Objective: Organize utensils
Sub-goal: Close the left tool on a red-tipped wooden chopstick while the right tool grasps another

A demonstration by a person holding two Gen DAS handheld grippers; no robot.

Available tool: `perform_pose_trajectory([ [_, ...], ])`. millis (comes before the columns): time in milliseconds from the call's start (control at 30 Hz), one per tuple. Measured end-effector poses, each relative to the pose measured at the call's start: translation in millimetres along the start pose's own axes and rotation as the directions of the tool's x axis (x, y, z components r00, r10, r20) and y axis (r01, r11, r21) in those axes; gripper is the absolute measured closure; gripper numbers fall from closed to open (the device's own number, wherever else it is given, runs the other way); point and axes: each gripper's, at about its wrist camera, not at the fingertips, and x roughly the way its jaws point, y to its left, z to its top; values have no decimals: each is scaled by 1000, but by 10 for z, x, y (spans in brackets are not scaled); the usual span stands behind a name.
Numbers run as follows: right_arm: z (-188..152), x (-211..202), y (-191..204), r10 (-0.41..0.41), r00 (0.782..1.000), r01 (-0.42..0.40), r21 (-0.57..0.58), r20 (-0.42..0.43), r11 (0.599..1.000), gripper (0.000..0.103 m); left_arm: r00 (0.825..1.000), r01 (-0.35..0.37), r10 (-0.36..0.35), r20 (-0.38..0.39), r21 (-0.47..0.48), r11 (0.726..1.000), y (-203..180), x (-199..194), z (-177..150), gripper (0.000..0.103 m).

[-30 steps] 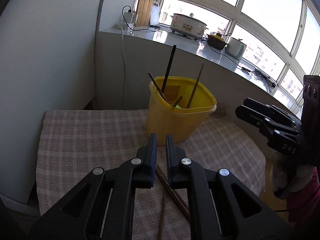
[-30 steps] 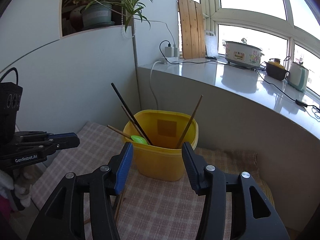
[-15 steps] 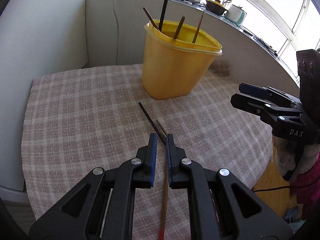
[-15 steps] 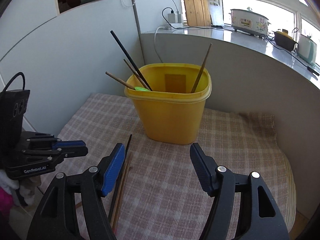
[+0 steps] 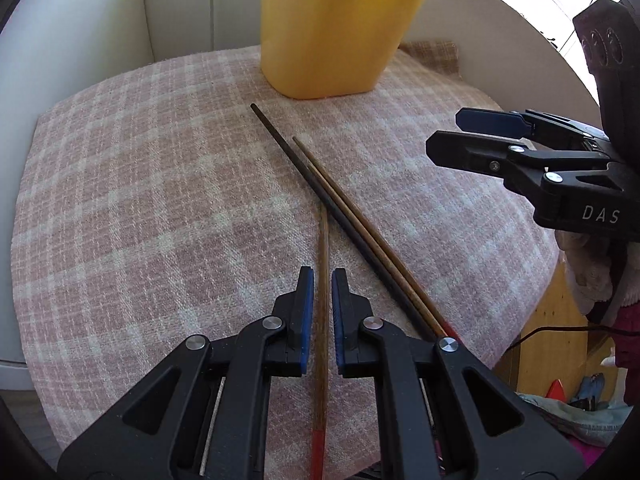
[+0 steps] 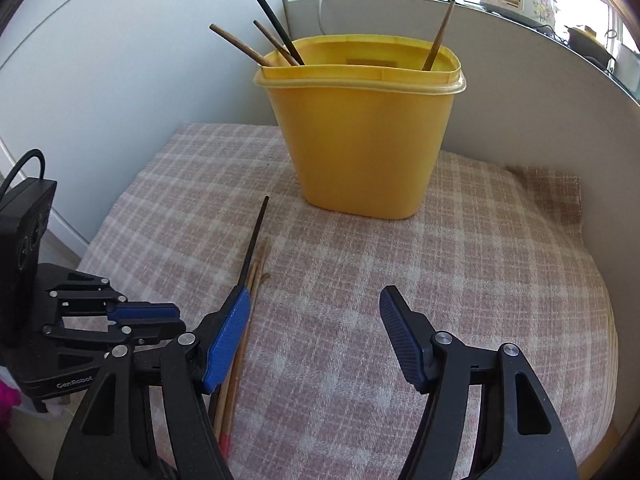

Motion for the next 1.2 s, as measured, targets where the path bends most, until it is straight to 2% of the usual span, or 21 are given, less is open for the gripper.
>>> perform_pose_trajectory([
  [233,-33,52,18,18,999,-17,2,-28,1000,37,998,-36,37,-46,21,999,-95,156,-2,97],
  [433,-57,170,19,89,991,-85,42,-102,996,45,996,-64,67,-64,44,997,-173,294,58,97],
  [533,-55,266,8,126,981,-117,70,-146,991,53,997,-47,47,-55,7,999,-119,334,86,97],
  [633,-55,402,-44,184,962,-158,138,-200,978,61,998,-37,37,-41,-2,999,-82,340,88,97],
  [767,-49,555,-51,211,946,-170,175,-247,970,74,998,-60,60,-25,-8,998,-11,269,46,97],
  [867,-34,611,-40,234,937,-187,193,-259,963,75,998,-56,56,-22,-24,998,71,235,36,97],
  [1200,41,721,153,183,937,-154,121,-298,981,81,997,-71,71,-12,-29,997,180,152,26,97],
])
